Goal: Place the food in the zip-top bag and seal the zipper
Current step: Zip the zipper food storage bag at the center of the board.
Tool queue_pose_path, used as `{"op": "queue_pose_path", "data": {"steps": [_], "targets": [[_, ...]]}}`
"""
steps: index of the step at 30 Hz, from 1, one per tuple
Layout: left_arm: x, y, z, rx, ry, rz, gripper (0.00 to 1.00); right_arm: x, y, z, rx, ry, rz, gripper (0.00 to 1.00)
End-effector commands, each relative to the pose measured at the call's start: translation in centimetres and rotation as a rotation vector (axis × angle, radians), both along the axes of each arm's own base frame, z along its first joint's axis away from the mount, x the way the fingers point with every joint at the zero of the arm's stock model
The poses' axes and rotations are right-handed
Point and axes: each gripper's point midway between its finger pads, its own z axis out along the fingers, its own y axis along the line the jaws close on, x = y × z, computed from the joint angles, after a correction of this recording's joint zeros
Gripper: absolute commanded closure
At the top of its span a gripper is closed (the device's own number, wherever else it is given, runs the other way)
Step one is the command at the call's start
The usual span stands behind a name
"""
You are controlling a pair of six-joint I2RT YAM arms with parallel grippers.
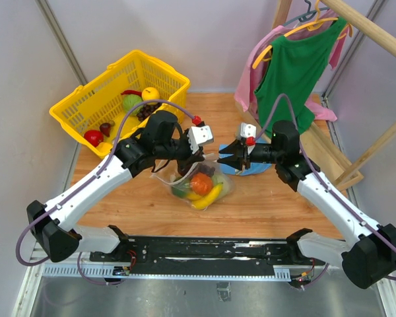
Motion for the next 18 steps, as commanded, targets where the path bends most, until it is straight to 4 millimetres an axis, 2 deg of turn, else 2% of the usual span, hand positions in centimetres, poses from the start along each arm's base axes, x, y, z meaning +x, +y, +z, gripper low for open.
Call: {"op": "queue_pose_path", "data": {"steps": [1,7,14,18], "targets": [[-0.1,-0.9,2.7,-0.06,-0.036,-0.032,1.0,-1.1,0.9,1.6,0.016,-0.019,0.075,0.61],[-0.3,-1.2,2.5,-0.067,-0.027,-0.05,1.0,-0.7,1.8,1.6,0.02,-0.022,0.1,0.58],[-0.5,-1.3,2.0,-0.068,-0.014,-0.059,1.0,0.8,3.1,1.5,0.026,-0.024,0.119,0.66],[-0.5,-1.3,1.6,-0.064,-0.006,-0.059,1.0,0.8,3.5,1.6,0.041,-0.019,0.139,0.71]]}}
